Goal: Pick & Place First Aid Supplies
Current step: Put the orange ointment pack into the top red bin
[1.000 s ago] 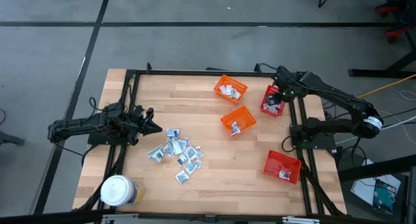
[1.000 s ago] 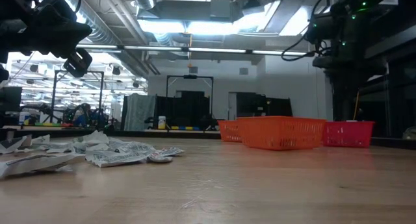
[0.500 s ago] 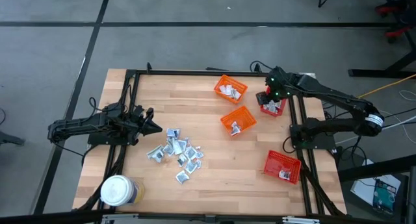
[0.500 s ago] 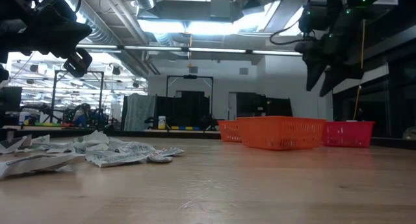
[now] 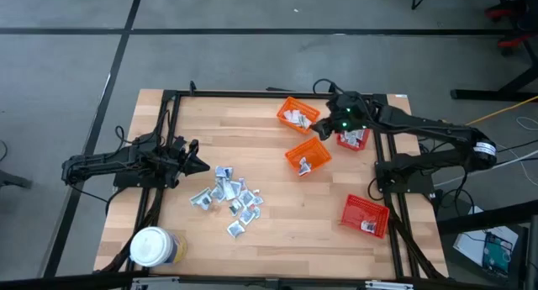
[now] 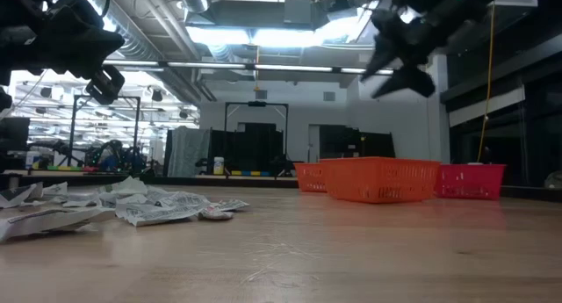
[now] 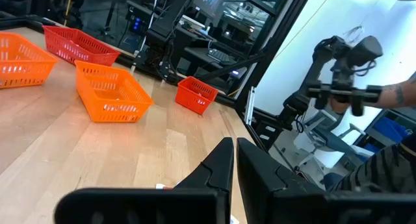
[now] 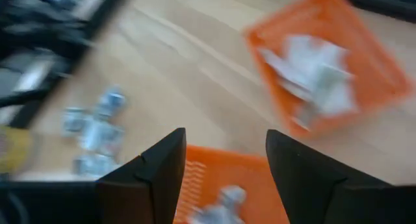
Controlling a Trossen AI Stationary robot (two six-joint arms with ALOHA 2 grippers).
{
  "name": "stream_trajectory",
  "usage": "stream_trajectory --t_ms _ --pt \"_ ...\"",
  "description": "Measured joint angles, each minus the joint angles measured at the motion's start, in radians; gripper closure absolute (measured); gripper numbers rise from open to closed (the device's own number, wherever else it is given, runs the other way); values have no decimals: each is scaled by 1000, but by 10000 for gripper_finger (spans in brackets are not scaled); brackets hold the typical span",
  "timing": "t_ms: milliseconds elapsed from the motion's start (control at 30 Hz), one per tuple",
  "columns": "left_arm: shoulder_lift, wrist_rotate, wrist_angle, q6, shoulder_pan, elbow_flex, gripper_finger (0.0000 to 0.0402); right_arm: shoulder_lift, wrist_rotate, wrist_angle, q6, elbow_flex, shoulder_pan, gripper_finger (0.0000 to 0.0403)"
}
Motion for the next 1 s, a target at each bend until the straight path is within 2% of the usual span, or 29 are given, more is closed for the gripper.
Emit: stream_trajectory --t_ms 367,700,1000 --pt "0 0 0 0 0 0 386 203 -67 338 57 9 157 190" --pt "0 0 0 0 0 0 386 481 -108 320 -111 247 281 190" --pt "0 0 0 0 0 0 386 701 -192 229 -260 513 321 190"
